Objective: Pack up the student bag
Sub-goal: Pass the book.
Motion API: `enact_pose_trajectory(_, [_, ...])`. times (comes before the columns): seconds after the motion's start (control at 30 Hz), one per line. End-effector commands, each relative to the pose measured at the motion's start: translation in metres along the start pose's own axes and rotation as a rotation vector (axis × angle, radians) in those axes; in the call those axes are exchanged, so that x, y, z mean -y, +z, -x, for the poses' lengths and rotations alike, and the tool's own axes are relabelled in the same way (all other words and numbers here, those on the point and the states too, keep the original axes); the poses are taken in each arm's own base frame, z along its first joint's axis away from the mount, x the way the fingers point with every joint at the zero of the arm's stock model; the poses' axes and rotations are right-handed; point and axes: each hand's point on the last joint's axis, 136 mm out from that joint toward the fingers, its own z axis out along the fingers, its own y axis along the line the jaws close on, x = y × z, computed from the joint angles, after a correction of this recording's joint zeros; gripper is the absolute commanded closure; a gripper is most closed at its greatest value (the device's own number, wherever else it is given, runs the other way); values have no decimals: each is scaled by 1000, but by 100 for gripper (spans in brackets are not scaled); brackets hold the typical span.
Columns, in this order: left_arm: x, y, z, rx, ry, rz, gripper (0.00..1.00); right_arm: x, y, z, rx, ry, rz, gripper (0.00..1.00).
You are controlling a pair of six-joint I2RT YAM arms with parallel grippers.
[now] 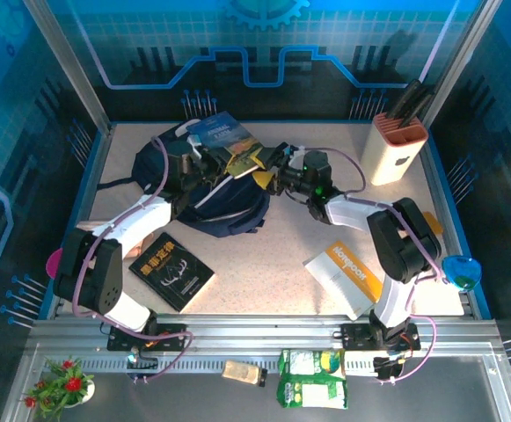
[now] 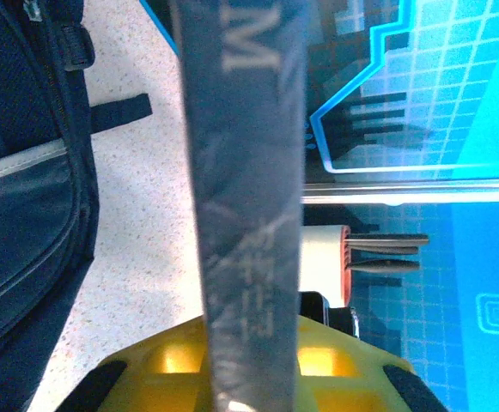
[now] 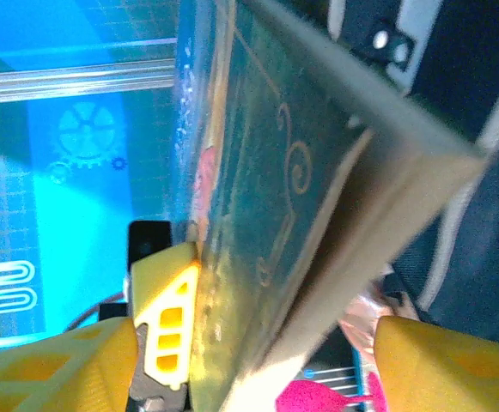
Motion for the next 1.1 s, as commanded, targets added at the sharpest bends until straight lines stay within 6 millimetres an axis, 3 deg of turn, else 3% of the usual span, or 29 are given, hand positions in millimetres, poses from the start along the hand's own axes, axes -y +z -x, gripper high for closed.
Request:
enact_pose_trajectory(0.0, [43, -14, 11, 61, 12, -148, 100, -6, 12, 9, 44, 31, 29, 32])
enact_pose_trajectory(0.47, [40, -9, 8, 35, -10, -149, 99, -16, 31, 16, 25, 6, 106, 61])
enact_pose_trajectory(0.6, [34, -9, 7, 33, -1, -126, 93, -14, 27, 20, 41, -12, 89, 79])
enact_pose_trajectory(0.67, [30, -10, 8, 32, 16, -96, 86, -14, 22, 24, 55, -26, 81, 88])
enact_pose_trajectory(0.87, [-2, -18, 5, 3, 162, 80, 41, -16, -11, 43, 131, -106, 47, 98])
enact_pose_trajectory(0.93, [-14, -21, 2, -32, 269, 153, 33, -15, -28, 52, 164, -139, 27, 99])
enact_pose_trajectory(1.07, [-41, -31, 3, -60, 461, 307, 28, -7, -61, 66, 219, -200, -36, 99])
